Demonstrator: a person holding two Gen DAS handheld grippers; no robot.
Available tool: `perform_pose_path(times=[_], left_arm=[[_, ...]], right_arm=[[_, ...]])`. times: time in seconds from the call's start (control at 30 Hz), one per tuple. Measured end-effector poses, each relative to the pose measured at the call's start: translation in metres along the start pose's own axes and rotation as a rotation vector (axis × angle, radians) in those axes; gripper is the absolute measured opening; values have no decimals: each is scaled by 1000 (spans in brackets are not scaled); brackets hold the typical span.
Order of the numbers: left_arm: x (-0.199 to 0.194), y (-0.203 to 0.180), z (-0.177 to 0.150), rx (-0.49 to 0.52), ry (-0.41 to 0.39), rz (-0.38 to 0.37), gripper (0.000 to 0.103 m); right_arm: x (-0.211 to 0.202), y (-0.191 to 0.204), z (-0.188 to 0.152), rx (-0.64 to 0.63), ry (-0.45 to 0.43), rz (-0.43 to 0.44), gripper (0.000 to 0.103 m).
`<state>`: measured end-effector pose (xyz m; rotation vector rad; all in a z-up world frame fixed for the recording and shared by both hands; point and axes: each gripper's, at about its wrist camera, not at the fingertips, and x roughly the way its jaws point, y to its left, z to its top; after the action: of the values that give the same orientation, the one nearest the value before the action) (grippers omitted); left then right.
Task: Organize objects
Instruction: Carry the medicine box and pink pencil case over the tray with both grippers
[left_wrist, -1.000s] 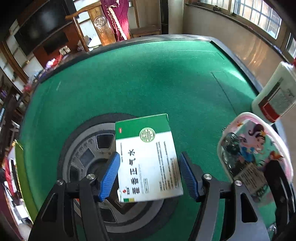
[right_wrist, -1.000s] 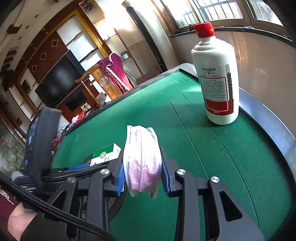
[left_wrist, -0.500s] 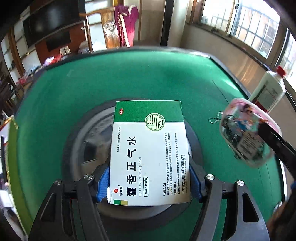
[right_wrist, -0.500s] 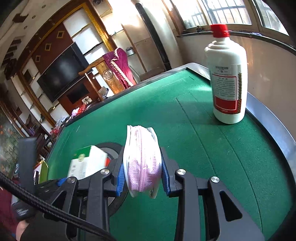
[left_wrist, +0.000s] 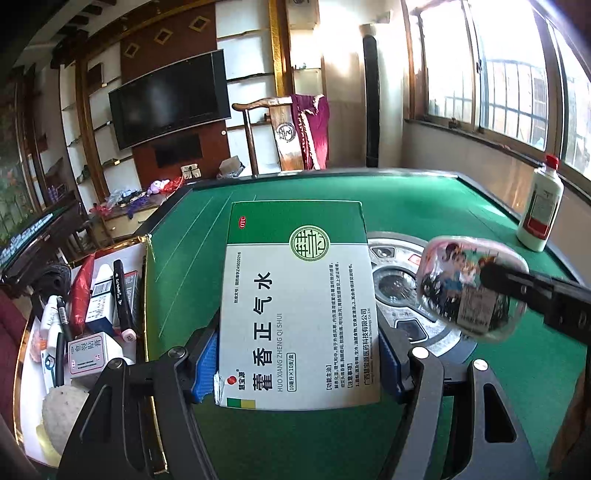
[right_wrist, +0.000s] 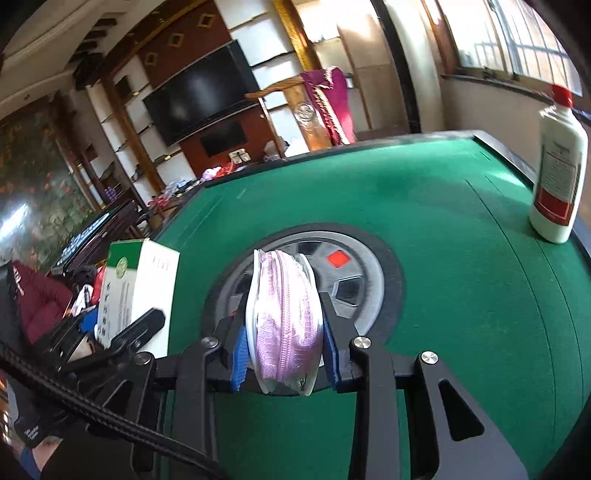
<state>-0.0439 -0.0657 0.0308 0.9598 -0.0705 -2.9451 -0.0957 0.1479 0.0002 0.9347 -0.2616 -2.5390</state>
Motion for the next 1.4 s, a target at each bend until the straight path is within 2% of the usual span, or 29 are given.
perform_pose_path(times=[0.17, 0.67, 1.4], left_arm=[[4, 14, -4, -14, -31, 23, 64], [-14, 11, -2, 16, -137, 59, 64], [-20, 2, -3, 42, -165, 97, 65]], right_arm=[[5, 18, -7, -73, -8, -4, 30], [6, 28, -19, -110, 1, 31, 30], [1, 33, -20, -122, -11, 40, 30]])
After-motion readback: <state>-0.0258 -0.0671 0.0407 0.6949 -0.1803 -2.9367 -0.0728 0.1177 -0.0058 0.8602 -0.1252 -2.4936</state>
